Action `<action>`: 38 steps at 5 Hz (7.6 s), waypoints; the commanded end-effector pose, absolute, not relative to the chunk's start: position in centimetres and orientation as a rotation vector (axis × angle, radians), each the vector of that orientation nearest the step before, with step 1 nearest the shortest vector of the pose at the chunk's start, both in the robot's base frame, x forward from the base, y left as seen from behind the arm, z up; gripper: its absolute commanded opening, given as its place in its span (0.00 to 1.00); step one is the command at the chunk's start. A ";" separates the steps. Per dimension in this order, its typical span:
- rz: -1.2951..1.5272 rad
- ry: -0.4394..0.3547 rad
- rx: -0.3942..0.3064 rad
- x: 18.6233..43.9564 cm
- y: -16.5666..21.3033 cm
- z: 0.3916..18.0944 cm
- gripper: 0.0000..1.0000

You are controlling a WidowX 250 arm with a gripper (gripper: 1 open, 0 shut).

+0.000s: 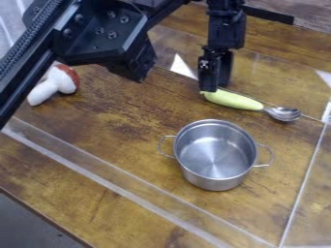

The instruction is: Move the green spoon to the right

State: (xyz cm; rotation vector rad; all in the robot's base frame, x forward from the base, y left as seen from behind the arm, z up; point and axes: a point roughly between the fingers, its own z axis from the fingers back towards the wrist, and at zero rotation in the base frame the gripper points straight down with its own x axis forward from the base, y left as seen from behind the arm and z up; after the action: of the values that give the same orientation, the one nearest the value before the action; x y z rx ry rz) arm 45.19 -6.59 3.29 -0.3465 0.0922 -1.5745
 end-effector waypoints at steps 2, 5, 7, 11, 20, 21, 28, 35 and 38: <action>-1.775 0.085 -0.405 44.5 -9.1 2.5 0.00; -1.752 0.101 -0.396 42.9 -8.8 3.3 0.00; -1.678 0.094 -0.405 43.0 -7.6 3.4 0.00; -1.602 0.093 -0.417 44.5 -3.6 4.7 1.00; -1.370 0.174 -0.296 42.4 -1.1 9.5 0.00; -1.370 0.172 -0.304 42.1 -1.2 9.0 1.00; -1.280 0.115 -0.327 42.2 2.0 7.6 0.00; -1.170 0.045 -0.403 46.0 0.5 9.1 1.00; -1.186 0.030 -0.462 47.0 1.6 6.2 1.00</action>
State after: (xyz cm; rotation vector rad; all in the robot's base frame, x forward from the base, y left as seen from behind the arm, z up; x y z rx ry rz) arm 43.68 0.25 5.50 -0.3943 0.1490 -1.2631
